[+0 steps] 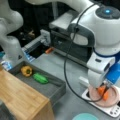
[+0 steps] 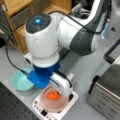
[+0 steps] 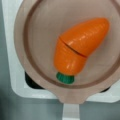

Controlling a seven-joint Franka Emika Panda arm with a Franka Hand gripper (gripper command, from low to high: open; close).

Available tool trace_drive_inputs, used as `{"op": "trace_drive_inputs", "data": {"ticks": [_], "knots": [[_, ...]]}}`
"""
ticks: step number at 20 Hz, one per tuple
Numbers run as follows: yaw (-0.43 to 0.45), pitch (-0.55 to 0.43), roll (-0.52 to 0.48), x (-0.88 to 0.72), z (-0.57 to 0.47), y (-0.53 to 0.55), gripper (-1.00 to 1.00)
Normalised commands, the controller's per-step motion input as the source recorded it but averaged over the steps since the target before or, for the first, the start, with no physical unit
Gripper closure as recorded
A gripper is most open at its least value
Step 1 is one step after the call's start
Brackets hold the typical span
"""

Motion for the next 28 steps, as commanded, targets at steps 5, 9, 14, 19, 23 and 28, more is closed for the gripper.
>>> {"op": "trace_drive_inputs", "data": {"ticks": [5,9,14,19,23,28], "knots": [[-0.088,0.132,-0.169,0.20,0.00,0.06,-1.00],[-0.077,0.091,-0.185,0.08,-0.07,0.02,-1.00],[-0.065,0.052,-0.186,-0.01,-0.09,0.01,-1.00],[-0.046,0.016,-0.177,-0.12,-0.12,0.01,-1.00],[-0.034,-0.026,-0.180,-0.20,-0.16,-0.02,-1.00],[-0.011,-0.062,-0.187,-0.23,-0.17,-0.07,-1.00]]}}
